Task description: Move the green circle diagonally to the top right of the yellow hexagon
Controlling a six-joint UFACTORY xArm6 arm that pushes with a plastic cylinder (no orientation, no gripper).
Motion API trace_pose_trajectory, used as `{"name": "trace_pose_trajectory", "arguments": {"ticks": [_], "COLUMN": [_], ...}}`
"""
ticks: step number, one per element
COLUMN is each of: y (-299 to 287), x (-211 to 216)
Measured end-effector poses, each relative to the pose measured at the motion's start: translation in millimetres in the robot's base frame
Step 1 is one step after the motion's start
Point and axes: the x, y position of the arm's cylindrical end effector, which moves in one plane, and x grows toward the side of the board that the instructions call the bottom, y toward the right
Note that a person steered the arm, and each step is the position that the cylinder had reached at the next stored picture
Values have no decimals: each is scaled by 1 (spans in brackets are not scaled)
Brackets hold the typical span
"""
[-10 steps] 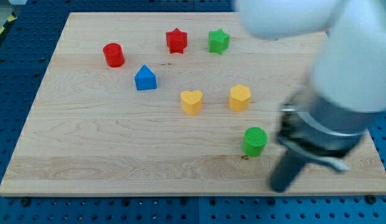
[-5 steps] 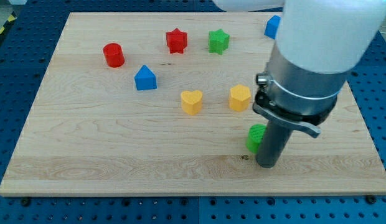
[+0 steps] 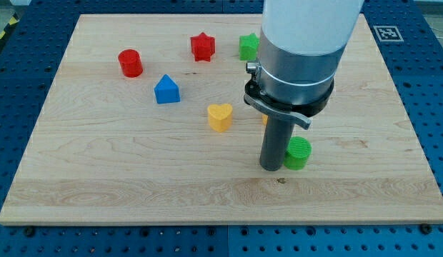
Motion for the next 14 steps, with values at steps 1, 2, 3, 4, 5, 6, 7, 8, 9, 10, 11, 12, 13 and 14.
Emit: {"name": "trace_pose_trajectory", "arguments": {"ticks": [1, 2, 3, 4, 5, 6, 7, 8, 9, 10, 11, 12, 13, 14], "y": [12, 51, 58, 82, 92, 76, 81, 92, 96, 93, 96, 116, 121, 103], "x": [-9, -7, 2, 39, 30, 9, -5, -10, -17, -42, -63, -41, -57, -100]}}
